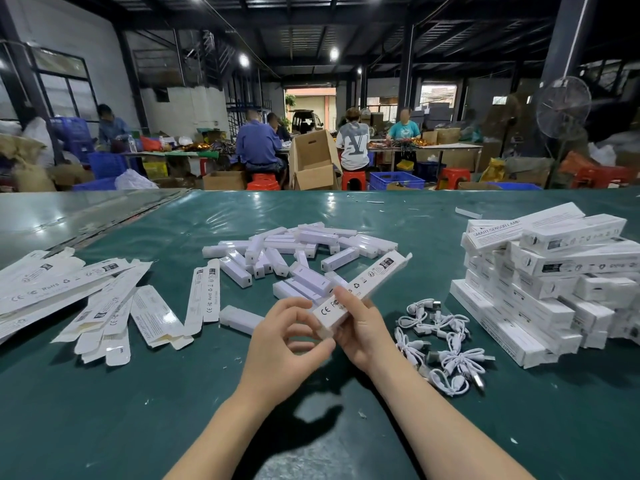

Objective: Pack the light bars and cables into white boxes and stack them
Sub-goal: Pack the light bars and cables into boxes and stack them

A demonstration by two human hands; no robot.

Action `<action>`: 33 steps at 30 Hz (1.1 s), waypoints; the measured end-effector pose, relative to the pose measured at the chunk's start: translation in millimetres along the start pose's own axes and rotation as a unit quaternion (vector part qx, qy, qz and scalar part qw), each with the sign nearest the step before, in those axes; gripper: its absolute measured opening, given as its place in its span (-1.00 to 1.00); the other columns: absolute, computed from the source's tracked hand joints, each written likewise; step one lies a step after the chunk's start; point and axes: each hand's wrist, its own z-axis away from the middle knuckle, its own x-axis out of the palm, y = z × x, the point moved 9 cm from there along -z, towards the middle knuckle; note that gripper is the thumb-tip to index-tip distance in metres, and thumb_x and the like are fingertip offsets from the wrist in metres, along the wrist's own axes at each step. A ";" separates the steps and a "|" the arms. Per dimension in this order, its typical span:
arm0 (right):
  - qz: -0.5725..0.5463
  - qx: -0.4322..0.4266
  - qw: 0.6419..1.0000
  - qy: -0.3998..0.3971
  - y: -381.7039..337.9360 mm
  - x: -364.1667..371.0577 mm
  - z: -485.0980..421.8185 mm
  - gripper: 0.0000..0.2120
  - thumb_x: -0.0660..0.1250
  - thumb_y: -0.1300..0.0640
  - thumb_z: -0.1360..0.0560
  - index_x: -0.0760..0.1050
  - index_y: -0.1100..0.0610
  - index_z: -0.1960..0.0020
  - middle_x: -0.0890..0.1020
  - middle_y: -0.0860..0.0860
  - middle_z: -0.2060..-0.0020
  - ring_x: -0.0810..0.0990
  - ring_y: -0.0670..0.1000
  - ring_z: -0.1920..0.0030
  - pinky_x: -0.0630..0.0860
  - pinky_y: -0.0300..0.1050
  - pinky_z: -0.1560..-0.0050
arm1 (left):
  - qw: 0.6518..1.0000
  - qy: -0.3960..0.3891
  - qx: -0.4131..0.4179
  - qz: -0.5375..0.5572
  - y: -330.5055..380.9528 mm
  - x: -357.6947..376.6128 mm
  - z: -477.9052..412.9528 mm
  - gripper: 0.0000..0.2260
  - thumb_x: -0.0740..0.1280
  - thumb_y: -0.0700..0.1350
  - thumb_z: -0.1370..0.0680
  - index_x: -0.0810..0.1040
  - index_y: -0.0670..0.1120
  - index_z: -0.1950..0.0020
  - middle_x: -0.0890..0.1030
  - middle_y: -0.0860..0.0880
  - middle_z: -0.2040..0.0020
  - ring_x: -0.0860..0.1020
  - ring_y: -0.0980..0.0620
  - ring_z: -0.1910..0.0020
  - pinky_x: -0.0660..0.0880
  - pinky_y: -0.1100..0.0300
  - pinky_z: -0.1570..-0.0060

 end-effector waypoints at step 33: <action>0.053 0.051 0.996 -0.054 5.3 12.1 5.7 -0.80 0.15 0.17 -0.55 0.48 0.28 0.08 0.65 0.09 0.41 0.60 -0.05 0.50 0.51 -0.26 0.51 | 0.960 0.150 -0.178 0.156 -39.2 -28.9 -1.7 -0.84 0.29 -0.36 -0.51 0.50 -0.19 0.25 0.61 0.03 0.46 0.56 0.15 0.50 0.53 0.29 0.47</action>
